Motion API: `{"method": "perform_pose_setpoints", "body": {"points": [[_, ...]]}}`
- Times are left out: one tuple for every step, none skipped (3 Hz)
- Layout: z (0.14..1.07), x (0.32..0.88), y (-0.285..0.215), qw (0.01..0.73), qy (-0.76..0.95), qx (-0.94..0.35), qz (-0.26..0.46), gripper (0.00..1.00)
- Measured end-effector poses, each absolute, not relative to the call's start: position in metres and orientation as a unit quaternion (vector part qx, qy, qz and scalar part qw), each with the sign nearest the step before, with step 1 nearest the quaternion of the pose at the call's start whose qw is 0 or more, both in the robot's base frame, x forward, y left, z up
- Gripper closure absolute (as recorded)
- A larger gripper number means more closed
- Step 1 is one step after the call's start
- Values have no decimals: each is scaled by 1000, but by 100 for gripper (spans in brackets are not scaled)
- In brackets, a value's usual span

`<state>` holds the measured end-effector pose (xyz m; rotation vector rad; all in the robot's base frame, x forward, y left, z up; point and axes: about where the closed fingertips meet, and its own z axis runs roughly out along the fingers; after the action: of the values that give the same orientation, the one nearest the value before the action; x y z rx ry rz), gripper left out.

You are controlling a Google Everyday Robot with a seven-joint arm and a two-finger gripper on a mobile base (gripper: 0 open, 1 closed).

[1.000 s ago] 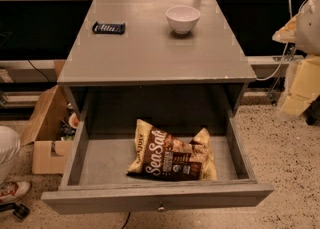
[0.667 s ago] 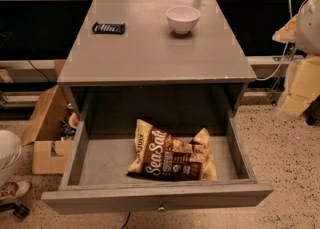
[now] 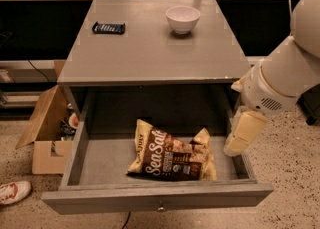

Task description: Pick brown chip bag from top drawer and place on counter

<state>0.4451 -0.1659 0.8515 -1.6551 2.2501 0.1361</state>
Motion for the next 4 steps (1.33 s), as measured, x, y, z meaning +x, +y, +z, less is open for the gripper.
{"method": "perform_pose_setpoints", "body": {"points": [[851,445,-166,172,792,-583,48,0],[837,447,-143,176,776,-603,58,0],[814,448,-105,180,755,-627,70,0],[791,453,-73,183,743,-640,71,0]]}}
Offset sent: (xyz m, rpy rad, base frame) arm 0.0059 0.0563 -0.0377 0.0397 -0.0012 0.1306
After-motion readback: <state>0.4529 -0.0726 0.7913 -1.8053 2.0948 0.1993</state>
